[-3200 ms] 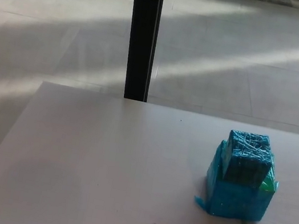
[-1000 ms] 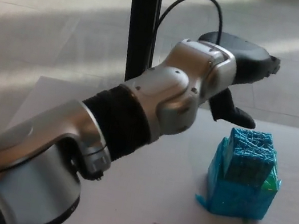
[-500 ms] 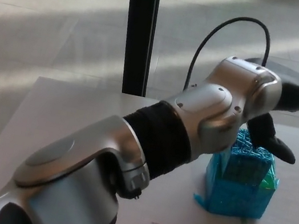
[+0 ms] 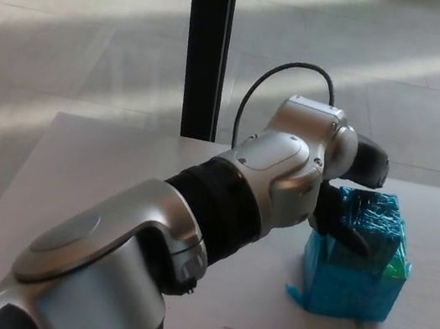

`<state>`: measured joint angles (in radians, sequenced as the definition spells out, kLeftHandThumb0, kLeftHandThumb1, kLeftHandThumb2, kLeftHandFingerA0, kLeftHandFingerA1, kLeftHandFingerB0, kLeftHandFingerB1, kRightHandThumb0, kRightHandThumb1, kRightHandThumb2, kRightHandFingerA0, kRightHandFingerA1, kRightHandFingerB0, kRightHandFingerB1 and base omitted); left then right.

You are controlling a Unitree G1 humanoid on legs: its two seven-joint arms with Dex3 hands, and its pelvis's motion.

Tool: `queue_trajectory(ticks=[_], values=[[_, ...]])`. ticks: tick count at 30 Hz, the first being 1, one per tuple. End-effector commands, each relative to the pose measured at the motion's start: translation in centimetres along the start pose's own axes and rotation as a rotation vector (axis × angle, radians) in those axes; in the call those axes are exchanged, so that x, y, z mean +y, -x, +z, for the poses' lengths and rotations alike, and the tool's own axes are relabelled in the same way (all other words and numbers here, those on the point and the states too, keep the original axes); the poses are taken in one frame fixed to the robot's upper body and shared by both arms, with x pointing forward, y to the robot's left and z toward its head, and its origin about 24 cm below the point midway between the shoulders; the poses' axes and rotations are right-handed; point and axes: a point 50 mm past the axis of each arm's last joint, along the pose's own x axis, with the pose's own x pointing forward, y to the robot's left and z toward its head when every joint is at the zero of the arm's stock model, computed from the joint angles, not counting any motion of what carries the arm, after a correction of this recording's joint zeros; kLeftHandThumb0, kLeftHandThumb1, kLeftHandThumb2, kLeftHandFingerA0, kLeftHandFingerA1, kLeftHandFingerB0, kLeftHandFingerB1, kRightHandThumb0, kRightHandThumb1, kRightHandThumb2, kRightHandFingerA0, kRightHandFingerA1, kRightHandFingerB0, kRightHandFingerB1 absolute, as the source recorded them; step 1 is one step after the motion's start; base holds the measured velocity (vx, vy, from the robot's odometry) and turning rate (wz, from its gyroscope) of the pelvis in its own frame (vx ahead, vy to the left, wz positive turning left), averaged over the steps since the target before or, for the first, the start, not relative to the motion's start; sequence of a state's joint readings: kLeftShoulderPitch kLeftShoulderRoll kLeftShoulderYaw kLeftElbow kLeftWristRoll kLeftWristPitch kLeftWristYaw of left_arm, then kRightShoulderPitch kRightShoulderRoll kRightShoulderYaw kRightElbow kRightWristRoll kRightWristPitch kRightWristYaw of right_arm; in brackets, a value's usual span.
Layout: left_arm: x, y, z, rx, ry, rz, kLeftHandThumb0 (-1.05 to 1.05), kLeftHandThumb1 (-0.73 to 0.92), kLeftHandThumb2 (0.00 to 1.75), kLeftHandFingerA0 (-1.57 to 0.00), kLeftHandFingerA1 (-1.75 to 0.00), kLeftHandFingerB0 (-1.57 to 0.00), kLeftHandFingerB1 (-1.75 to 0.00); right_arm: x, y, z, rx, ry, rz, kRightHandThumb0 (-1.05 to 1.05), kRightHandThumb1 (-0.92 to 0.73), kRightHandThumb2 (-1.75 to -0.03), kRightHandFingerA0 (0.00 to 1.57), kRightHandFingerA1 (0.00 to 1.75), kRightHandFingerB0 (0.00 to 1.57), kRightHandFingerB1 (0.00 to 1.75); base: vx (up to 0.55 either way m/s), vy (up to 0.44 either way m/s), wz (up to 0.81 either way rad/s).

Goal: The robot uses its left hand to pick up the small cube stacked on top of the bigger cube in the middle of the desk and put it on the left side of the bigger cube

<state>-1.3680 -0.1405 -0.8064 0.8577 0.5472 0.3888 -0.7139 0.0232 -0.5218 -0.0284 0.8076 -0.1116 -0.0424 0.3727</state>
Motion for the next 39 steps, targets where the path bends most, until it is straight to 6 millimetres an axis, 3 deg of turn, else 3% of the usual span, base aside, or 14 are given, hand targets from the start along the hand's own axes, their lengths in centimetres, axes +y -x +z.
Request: queue_trajectory(ticks=[1,11,12,13,14,17,19,20,21,22,23,26,37,39], values=[[-0.8,-0.2,-0.8,0.028,0.051,-0.056,-1.05,0.67,0.65,0.00,0.00,0.00,-0.06,-0.4,0.1,0.4,0.015,-0.039,-0.021,-0.96,-0.71,-0.62,0.35,0.98,0.36,0.77,0.00,0.000,0.00],[-2.5,-0.9,1.2,-0.107,0.112,0.106,-1.02,0.48,0.89,-0.06,-0.58,-0.01,-0.25,-0.9,0.2,0.8,0.006,-0.020,-0.024,-0.91,-0.52,-1.09,0.38,0.84,0.34,0.74,0.00,0.000,0.00],[-2.9,-1.1,1.3,-0.126,0.137,0.154,-0.93,0.47,0.91,-0.18,-0.63,-0.05,-0.34,-1.0,0.2,0.9,0.010,-0.018,-0.030,-0.94,-0.70,-0.61,0.36,0.98,0.32,0.78,0.00,0.000,0.00],[-3.3,-1.2,1.5,-0.138,0.153,0.187,-0.94,0.63,0.60,-0.23,-0.64,-0.05,-0.35,-1.0,0.2,0.9,0.008,-0.013,-0.032,-0.90,-0.52,-1.09,0.41,0.84,0.34,0.73,0.00,0.000,0.00],[-3.7,-1.4,1.7,-0.164,0.189,0.219,-0.42,0.21,0.91,-0.10,-0.57,0.00,-0.52,-0.9,0.2,0.9,0.005,-0.015,-0.038,-0.90,-0.52,-1.08,0.42,0.84,0.34,0.72,0.00,0.000,0.00],[-4.4,-1.5,2.0,-0.199,0.258,0.269,-0.41,0.25,0.94,-0.09,-0.56,0.00,-0.51,-0.8,0.2,1.0,0.001,-0.011,-0.034,-0.93,-0.70,-0.62,0.35,0.96,0.32,0.74,0.00,0.000,0.00],[-4.6,-1.6,2.2,-0.198,0.293,0.299,-0.41,0.25,0.95,-0.08,-0.56,0.00,-0.51,-0.8,0.2,1.2,-0.009,0.000,-0.028,-0.90,-0.52,-1.09,0.43,0.84,0.32,0.71,0.00,0.000,0.00],[-4.7,-1.6,2.4,-0.199,0.304,0.319,-0.41,0.27,0.95,-0.07,-0.55,0.00,-0.51,-0.8,0.2,1.2,-0.008,-0.004,-0.026,-0.93,-0.71,-0.60,0.37,0.95,0.32,0.76,0.00,0.000,0.00],[-4.9,-1.6,2.5,-0.201,0.320,0.355,-0.88,0.67,0.61,-0.19,-0.59,-0.16,-0.35,-0.8,0.2,1.3,-0.009,-0.003,-0.027,-0.94,-0.47,-0.96,0.40,0.85,0.32,0.72,0.00,0.000,0.00],[-5.0,-1.7,2.5,-0.197,0.320,0.369,-0.84,0.64,0.60,-0.20,-0.65,-0.17,-0.39,-0.8,0.1,1.3,-0.009,-0.005,-0.026,-0.90,-0.70,-0.61,0.36,0.95,0.31,0.76,0.00,0.000,0.00],[-5.2,-1.8,2.5,-0.185,0.306,0.385,-0.81,0.46,0.85,-0.22,-0.66,-0.14,-0.48,-0.7,0.1,1.4,-0.012,-0.003,-0.024,-0.84,-0.51,-1.08,0.42,0.83,0.30,0.70,0.00,0.000,0.00],[-5.8,-2.0,2.3,-0.168,0.246,0.394,-0.73,0.40,0.80,-0.34,-0.85,-0.17,-0.52,-0.5,0.0,1.4,-0.018,-0.005,-0.028,-0.90,-0.67,-0.61,0.38,1.01,0.32,0.79,0.00,0.000,0.00],[-6.8,-2.5,2.0,-0.179,0.314,0.657,-0.50,0.71,0.62,-0.71,-1.28,-0.52,-0.63,-0.1,-0.3,2.1,-0.037,-0.013,-0.030,-0.91,-0.65,-0.65,0.43,1.07,0.40,0.83,0.00,0.000,0.00],[-6.9,-2.5,2.8,-0.203,0.380,0.682,-0.51,0.70,0.65,-0.77,-1.50,-0.55,-0.78,0.0,-0.2,2.2,-0.057,0.004,-0.012,-0.87,-0.51,-1.09,0.50,0.91,0.38,0.76,0.00,0.000,0.00]])
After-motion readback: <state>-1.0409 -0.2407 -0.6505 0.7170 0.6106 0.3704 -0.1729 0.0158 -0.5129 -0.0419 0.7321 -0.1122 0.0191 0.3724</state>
